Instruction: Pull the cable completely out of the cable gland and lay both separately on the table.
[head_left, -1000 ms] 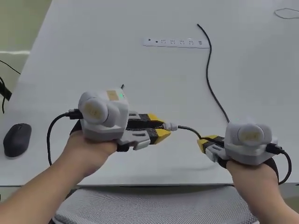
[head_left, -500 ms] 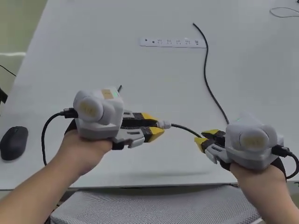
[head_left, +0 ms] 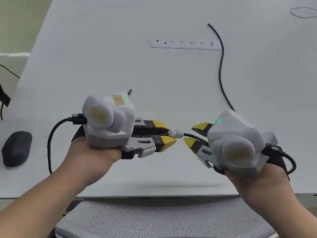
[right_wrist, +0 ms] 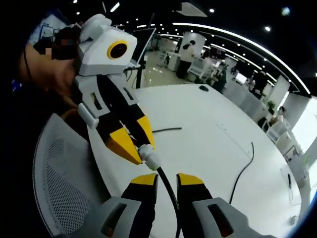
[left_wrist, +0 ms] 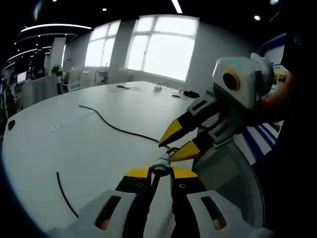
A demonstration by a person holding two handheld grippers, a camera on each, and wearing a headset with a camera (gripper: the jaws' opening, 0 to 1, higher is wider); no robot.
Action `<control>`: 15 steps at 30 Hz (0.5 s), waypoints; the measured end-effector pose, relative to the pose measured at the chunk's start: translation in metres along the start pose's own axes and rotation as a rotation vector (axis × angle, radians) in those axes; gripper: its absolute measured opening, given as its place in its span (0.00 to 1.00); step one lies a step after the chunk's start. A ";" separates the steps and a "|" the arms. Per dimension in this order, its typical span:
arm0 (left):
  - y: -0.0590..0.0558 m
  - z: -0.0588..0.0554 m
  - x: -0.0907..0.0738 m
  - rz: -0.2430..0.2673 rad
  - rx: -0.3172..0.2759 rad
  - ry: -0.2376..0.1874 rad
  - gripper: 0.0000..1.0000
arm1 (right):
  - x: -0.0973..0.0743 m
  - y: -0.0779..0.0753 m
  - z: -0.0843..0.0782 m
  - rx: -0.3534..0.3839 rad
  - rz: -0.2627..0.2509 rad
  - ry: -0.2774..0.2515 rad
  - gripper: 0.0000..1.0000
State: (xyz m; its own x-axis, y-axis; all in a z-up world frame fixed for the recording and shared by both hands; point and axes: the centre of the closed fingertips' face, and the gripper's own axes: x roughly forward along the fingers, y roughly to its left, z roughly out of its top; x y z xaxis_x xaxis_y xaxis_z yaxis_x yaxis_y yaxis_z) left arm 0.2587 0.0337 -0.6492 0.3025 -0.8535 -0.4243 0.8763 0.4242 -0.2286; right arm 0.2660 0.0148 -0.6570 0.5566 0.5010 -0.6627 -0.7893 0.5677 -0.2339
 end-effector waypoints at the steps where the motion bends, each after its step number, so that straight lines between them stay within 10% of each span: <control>1: 0.000 0.000 0.000 0.001 -0.001 0.000 0.15 | 0.001 0.000 0.000 -0.009 0.000 0.002 0.10; 15: 0.001 -0.002 0.001 0.007 -0.004 -0.004 0.15 | 0.003 0.002 -0.004 -0.009 -0.004 0.018 0.02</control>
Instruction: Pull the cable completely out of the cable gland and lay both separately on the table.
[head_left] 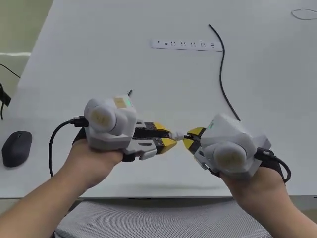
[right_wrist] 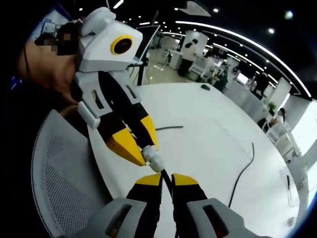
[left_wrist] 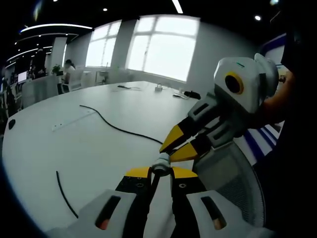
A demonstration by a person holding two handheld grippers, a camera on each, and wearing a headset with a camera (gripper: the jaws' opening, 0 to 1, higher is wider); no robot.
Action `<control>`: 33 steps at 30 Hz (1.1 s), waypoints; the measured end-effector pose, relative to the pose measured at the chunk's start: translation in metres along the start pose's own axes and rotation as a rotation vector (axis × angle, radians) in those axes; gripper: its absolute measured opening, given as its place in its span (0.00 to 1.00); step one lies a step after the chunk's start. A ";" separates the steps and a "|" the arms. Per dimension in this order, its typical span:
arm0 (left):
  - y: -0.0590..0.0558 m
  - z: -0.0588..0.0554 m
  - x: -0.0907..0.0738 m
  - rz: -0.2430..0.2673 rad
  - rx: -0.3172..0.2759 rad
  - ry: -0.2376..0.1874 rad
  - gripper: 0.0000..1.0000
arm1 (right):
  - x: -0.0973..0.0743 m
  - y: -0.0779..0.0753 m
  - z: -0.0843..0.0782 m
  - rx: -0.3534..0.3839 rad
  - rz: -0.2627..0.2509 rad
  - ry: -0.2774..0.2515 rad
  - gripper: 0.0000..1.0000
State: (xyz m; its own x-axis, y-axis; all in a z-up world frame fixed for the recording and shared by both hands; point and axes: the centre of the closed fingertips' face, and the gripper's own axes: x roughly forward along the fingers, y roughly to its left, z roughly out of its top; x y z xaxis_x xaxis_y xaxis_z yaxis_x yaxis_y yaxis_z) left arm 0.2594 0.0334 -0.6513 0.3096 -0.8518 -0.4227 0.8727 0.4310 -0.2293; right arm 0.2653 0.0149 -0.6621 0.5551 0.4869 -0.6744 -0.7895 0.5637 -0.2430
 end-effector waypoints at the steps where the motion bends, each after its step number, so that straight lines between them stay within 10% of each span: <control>1: 0.000 0.000 0.001 0.000 0.001 0.001 0.15 | 0.001 0.000 -0.002 0.015 0.006 0.004 0.02; 33: -0.003 0.006 -0.002 0.001 -0.001 -0.027 0.15 | 0.002 -0.019 -0.038 0.251 -0.027 0.017 0.00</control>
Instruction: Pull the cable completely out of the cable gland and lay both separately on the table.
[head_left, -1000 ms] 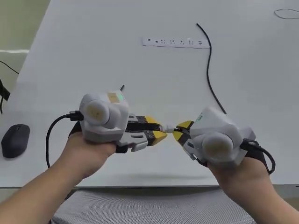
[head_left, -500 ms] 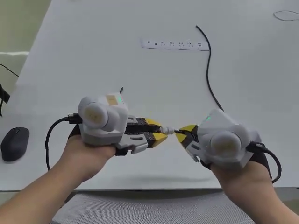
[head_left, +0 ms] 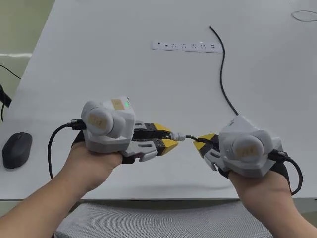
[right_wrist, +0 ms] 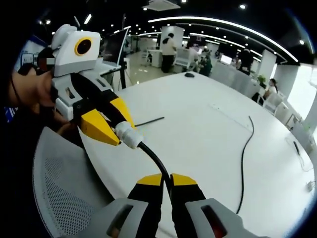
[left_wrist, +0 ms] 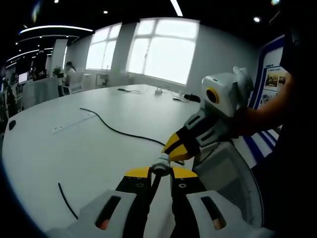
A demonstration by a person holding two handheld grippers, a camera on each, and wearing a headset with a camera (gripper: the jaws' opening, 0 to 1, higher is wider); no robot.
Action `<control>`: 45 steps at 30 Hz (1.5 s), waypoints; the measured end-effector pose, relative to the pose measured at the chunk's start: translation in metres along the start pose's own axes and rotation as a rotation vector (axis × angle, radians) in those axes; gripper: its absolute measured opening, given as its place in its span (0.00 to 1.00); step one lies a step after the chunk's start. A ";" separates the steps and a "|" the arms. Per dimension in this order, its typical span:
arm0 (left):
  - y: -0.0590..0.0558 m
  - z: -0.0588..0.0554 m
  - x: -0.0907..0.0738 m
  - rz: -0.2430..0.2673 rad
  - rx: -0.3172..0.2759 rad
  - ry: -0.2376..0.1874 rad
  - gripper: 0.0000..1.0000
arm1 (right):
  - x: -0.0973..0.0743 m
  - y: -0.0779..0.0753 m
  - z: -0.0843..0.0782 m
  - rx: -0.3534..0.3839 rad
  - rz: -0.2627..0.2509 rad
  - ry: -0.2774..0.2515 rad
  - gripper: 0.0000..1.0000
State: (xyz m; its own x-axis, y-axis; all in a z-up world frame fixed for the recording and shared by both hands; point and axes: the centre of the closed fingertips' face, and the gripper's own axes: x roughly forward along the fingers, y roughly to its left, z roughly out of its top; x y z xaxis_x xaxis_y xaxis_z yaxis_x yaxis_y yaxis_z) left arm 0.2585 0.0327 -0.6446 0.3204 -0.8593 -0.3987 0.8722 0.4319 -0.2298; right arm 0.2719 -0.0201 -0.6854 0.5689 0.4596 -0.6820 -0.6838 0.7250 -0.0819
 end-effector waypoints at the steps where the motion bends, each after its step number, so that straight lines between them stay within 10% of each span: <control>1: 0.000 0.000 -0.001 0.001 -0.002 -0.002 0.15 | 0.000 -0.003 -0.003 0.001 -0.007 0.002 0.00; 20: -0.007 0.001 0.003 -0.007 -0.004 -0.004 0.15 | 0.008 -0.030 -0.055 0.339 -0.045 0.054 0.00; 30: -0.004 0.001 0.005 0.005 -0.015 -0.004 0.15 | 0.007 -0.028 -0.055 0.300 -0.023 0.056 0.00; 45: 0.001 0.001 0.005 0.013 -0.027 0.004 0.15 | -0.002 -0.022 -0.045 0.016 -0.003 0.049 0.11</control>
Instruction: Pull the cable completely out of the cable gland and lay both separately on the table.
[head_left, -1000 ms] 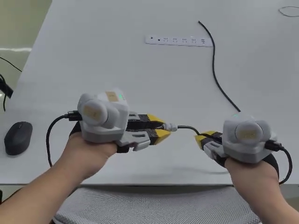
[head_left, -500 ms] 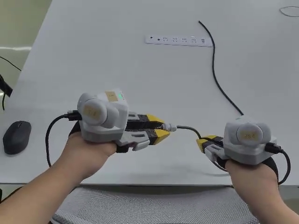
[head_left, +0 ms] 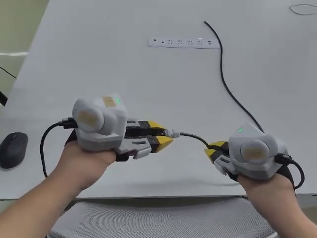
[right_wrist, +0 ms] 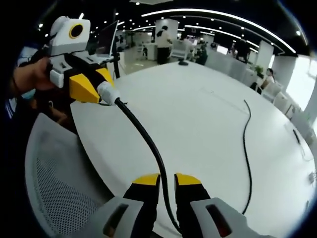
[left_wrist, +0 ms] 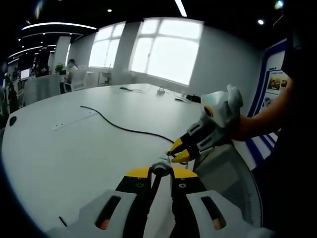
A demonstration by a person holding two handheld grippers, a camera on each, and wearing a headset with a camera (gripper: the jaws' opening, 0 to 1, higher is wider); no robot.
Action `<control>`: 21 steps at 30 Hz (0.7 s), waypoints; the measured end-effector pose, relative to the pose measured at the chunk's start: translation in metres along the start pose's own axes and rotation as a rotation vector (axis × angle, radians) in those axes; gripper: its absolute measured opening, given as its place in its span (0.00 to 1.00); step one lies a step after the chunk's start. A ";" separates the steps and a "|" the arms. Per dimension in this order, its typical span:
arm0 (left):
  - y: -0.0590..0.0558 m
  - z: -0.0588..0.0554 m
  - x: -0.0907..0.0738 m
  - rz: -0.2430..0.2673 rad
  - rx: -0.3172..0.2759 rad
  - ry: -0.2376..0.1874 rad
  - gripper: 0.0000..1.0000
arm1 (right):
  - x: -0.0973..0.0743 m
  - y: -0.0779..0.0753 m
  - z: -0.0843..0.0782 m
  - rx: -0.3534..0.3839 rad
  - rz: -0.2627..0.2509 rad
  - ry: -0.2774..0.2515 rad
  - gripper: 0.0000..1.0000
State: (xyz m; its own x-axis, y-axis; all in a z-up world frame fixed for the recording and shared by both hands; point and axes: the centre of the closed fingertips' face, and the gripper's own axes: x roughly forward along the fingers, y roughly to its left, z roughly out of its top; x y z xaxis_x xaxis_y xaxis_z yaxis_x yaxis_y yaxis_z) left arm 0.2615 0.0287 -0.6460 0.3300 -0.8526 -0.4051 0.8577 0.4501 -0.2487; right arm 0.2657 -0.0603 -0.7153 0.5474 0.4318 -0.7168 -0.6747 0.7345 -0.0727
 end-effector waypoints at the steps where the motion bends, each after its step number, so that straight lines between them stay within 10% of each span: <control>1: -0.001 -0.001 0.000 -0.003 0.004 0.004 0.15 | -0.001 0.001 0.003 -0.006 -0.004 -0.008 0.17; 14: -0.005 -0.007 -0.003 -0.008 0.008 0.019 0.15 | -0.010 0.046 0.068 -0.251 0.087 -0.117 0.16; 21: -0.005 -0.006 -0.004 -0.014 0.011 0.014 0.15 | -0.006 0.056 0.075 -0.324 0.107 -0.105 0.08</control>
State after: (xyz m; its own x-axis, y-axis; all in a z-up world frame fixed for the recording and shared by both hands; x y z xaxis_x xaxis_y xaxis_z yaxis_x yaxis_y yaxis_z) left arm 0.2538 0.0317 -0.6489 0.3125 -0.8549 -0.4141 0.8666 0.4351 -0.2444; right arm 0.2617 0.0176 -0.6634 0.5022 0.5611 -0.6580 -0.8434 0.4857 -0.2295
